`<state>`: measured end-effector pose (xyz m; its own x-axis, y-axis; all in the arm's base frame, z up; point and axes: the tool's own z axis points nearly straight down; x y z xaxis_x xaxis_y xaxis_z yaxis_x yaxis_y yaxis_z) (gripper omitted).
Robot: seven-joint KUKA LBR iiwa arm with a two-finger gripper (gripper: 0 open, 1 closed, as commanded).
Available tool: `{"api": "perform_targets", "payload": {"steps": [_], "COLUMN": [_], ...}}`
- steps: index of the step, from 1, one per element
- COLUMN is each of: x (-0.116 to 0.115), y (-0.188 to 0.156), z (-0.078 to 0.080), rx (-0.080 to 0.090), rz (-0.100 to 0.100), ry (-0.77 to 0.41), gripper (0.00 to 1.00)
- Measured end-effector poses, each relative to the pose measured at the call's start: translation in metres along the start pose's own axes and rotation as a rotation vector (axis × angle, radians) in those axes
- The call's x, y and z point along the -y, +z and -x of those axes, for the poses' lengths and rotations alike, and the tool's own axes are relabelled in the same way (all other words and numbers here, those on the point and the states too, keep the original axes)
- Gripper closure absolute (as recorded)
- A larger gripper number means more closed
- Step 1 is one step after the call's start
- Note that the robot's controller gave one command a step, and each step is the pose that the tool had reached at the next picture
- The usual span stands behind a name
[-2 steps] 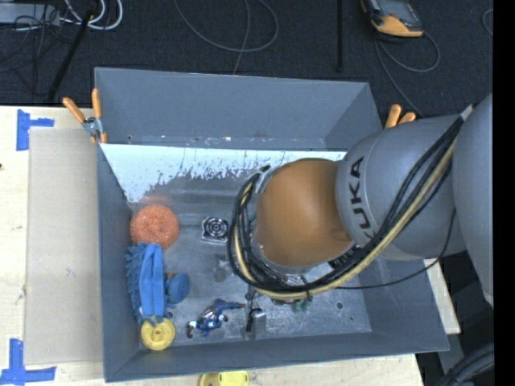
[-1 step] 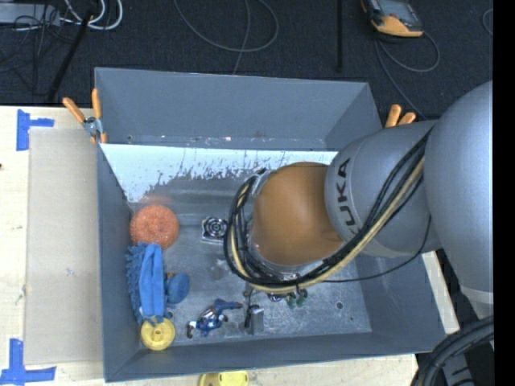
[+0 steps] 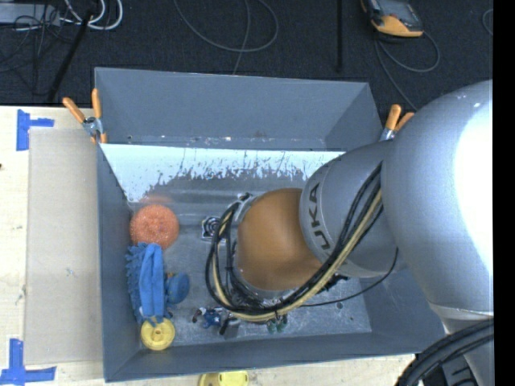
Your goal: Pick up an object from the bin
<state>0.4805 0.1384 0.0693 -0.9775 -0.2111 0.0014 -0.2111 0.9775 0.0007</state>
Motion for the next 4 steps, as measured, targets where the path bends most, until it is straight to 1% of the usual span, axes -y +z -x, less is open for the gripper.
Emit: {"api": "perform_targets", "payload": {"steps": [1, 2, 3, 4], "x": [0.000, -0.003, -0.003, 0.026], "y": [0.000, -0.051, -0.054, -0.192], "z": [0.000, 0.001, 0.020, -0.005], "rx": [0.000, -0.007, 0.009, 0.002], "rz": [0.000, -0.001, 0.000, -0.001], "ry": [0.002, 0.005, 0.006, -0.028], "gripper": [1.00, 1.00, 1.00, 1.00]}}
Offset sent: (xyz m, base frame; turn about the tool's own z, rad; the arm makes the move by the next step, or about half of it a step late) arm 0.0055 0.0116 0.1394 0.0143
